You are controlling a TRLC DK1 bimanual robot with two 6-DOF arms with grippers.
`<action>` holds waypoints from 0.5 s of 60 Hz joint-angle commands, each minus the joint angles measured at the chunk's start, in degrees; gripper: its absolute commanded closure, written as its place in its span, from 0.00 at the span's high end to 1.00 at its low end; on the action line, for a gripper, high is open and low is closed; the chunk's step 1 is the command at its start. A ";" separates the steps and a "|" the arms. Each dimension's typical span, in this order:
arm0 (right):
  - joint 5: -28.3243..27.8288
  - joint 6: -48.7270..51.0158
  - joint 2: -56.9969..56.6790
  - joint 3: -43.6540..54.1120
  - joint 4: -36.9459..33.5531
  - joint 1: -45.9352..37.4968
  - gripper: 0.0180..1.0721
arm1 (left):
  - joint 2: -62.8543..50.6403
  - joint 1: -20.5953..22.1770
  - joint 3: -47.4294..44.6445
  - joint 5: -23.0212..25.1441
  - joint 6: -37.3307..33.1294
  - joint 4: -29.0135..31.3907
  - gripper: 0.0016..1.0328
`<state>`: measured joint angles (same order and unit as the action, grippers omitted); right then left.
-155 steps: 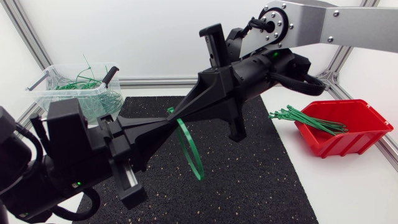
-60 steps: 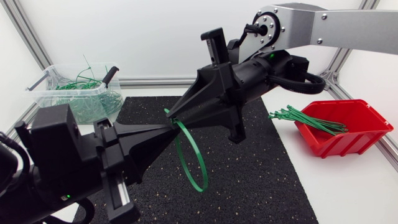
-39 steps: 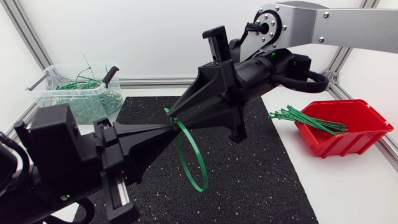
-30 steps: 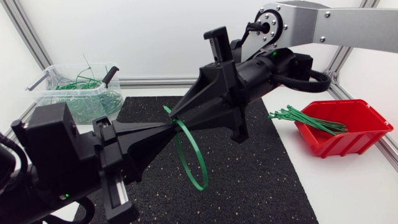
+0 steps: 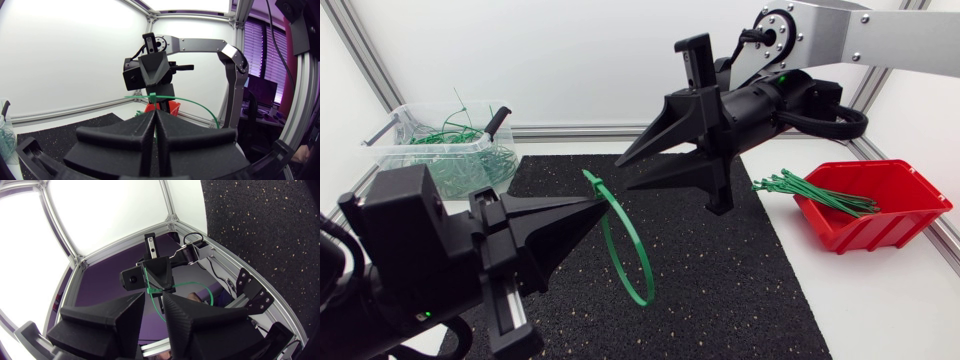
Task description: Take a green cable tie from the red box, thread the tail through the head to close it, then place it in the transparent bin on the left.
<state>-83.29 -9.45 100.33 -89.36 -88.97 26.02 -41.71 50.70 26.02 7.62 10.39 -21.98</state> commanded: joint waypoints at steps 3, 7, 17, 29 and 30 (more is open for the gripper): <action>0.23 1.89 2.23 -2.40 -1.29 -0.53 0.31 | -0.30 0.46 1.23 0.12 -0.99 -0.79 0.03; 0.23 2.16 3.55 -3.71 -1.38 -0.53 0.31 | -0.30 0.54 1.23 0.12 -0.99 -0.70 0.03; 0.58 2.25 6.80 -7.32 -1.65 -1.06 0.31 | -0.21 0.37 1.14 0.12 -0.99 -0.52 0.03; 0.58 5.32 8.56 -8.99 -4.63 -0.44 0.31 | -0.39 0.46 1.23 0.12 -0.99 -0.61 0.03; 0.58 5.59 8.56 -9.08 -4.99 -0.27 0.31 | -0.39 0.46 1.23 0.12 -0.99 -0.61 0.03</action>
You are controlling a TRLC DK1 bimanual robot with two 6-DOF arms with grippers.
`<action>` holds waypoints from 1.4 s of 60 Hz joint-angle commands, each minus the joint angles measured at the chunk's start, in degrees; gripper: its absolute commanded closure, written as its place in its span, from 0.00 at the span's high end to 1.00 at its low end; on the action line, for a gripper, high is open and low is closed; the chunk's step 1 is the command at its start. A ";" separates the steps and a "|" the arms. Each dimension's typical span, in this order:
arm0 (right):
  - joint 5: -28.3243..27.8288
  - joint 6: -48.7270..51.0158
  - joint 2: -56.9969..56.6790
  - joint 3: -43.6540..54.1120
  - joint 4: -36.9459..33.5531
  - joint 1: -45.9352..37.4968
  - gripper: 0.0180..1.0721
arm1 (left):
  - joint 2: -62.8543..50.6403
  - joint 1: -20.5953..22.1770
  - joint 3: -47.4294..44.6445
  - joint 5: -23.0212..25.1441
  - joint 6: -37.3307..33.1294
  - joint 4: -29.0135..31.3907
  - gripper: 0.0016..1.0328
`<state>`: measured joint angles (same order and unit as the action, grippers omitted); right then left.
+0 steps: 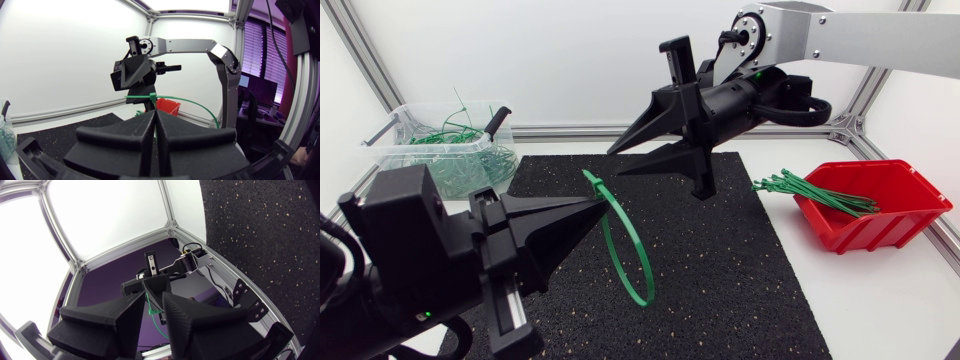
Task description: Take a green cable tie from the red box, thread the tail through the head to close it, then place it in the transparent bin on the left.
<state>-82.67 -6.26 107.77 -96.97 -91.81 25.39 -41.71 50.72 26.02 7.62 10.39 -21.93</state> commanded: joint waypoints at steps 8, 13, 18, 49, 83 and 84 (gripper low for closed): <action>-0.03 4.68 0.16 -2.00 -4.43 1.42 0.30 | -0.65 0.35 1.23 0.12 -0.99 -0.74 0.03; -0.03 4.86 -0.01 -2.44 -4.96 2.04 0.30 | -0.65 0.35 1.23 0.12 -0.99 -0.74 0.03; -0.03 4.86 -0.10 -2.70 -5.05 2.56 0.30 | -0.65 0.35 1.23 0.12 -0.99 -0.74 0.03; -0.12 5.03 -0.89 -3.49 -5.66 5.46 0.30 | -0.39 0.35 1.23 0.12 -0.99 -0.57 0.03; -0.12 5.12 -0.89 -4.11 -6.01 5.99 0.23 | -0.21 0.26 1.40 0.12 -0.99 -0.57 0.03; -0.12 5.12 -0.89 -4.11 -6.01 5.90 0.23 | -0.21 0.26 1.40 0.12 -0.99 -0.57 0.03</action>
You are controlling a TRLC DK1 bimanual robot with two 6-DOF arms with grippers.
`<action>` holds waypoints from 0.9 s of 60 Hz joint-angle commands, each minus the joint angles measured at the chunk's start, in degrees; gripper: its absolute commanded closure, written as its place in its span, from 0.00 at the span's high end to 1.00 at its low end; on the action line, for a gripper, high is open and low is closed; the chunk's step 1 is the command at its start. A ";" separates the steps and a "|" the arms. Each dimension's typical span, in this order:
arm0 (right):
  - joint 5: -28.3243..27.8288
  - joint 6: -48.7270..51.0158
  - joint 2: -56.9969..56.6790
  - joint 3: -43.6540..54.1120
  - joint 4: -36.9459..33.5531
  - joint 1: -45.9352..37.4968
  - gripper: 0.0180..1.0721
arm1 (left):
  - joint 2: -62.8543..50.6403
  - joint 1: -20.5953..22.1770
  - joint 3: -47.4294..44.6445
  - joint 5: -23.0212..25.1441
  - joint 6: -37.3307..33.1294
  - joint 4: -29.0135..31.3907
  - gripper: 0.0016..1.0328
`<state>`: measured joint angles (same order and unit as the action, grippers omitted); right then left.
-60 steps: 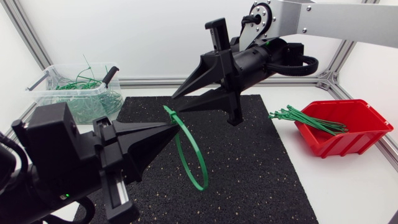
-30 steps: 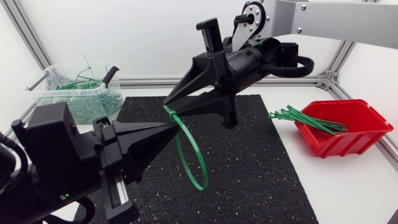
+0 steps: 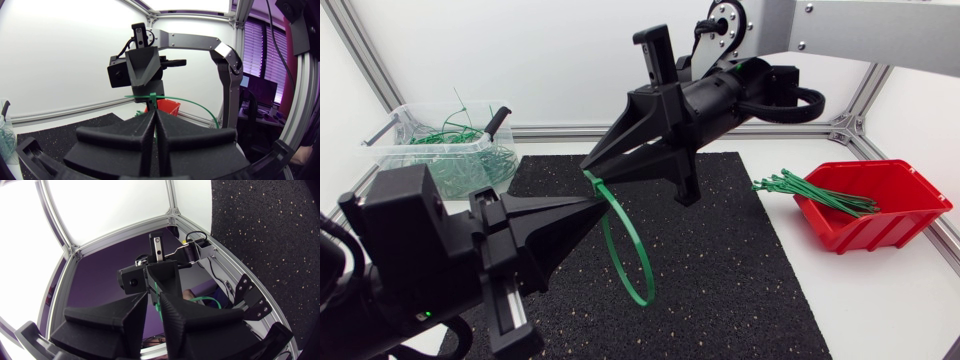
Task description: Take a green cable tie from the red box, thread the tail through the head to close it, then place it in the transparent bin on the left.
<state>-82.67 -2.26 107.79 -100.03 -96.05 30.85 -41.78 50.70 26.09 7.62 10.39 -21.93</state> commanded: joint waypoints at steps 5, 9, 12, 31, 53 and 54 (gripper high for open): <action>-0.03 1.21 -0.91 -0.96 -1.77 0.61 0.19 | -0.23 0.28 1.34 0.12 -0.99 -0.57 0.03; 0.06 1.30 -0.91 -0.87 -1.68 0.53 0.18 | -0.14 0.28 1.34 0.12 -0.99 -0.57 0.03; 0.23 1.38 -0.91 -0.78 -1.68 0.53 0.13 | -0.14 0.28 1.34 0.12 -0.99 -0.57 0.03; 0.85 1.91 -1.53 0.45 -1.86 0.70 0.06 | 0.03 0.54 2.83 0.21 0.59 1.37 0.03; 0.67 2.00 -3.72 2.29 -1.95 0.09 0.06 | 1.35 2.04 3.88 1.44 1.56 3.30 0.03; 0.67 2.00 -3.64 2.29 -1.95 0.09 0.06 | 1.44 2.13 3.88 1.44 1.56 3.39 0.03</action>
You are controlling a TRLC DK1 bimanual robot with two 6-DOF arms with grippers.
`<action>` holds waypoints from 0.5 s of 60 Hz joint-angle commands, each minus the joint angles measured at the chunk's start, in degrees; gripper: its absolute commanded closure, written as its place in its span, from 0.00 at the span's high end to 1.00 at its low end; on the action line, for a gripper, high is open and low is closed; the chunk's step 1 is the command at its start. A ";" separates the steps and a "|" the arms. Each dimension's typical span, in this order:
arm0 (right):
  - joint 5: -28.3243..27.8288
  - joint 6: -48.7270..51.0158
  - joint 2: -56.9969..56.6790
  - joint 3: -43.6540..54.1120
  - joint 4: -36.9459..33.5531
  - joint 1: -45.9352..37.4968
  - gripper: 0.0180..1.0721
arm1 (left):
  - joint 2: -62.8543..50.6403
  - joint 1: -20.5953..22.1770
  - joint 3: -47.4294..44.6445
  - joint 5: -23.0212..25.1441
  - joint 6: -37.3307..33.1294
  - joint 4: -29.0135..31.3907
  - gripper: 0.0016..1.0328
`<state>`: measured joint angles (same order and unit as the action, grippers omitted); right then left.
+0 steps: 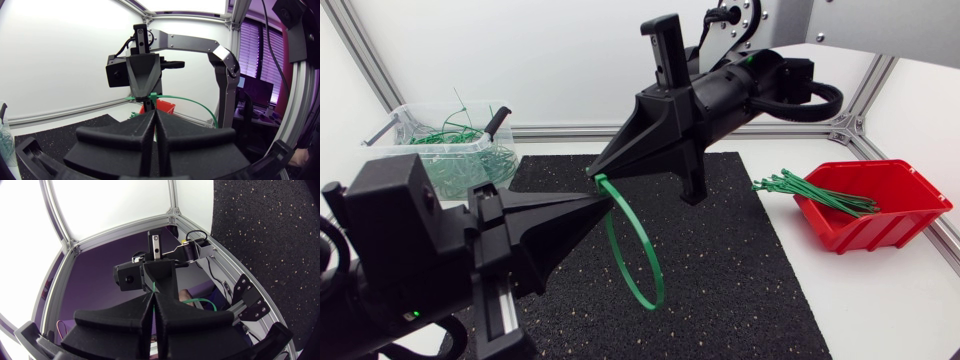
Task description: Take a green cable tie from the red box, thread the tail through the head to close it, then place it in the transparent bin on the left.
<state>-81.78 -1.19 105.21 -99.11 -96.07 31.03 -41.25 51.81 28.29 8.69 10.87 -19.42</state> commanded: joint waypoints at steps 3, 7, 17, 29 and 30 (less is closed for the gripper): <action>-0.22 0.66 -0.62 1.20 -2.01 0.00 0.06 | 1.26 1.36 2.03 0.36 1.17 1.31 0.03; -0.22 0.58 0.17 0.85 -2.19 0.00 0.06 | 1.53 1.54 2.03 0.36 1.17 1.40 0.03; -0.22 0.31 3.78 -0.29 -2.10 0.00 0.06 | 2.06 2.50 2.12 0.36 1.17 1.67 0.03; -0.22 0.31 6.76 -2.05 -2.10 -0.26 0.06 | 3.02 3.03 2.12 0.36 1.26 2.19 0.03; -0.22 0.31 7.12 -2.23 -2.10 -0.26 0.06 | 3.02 3.12 2.20 0.36 1.26 2.19 0.03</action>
<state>-82.04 -1.21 109.43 -99.70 -97.34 31.09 -39.90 53.39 28.67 6.94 11.55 -15.84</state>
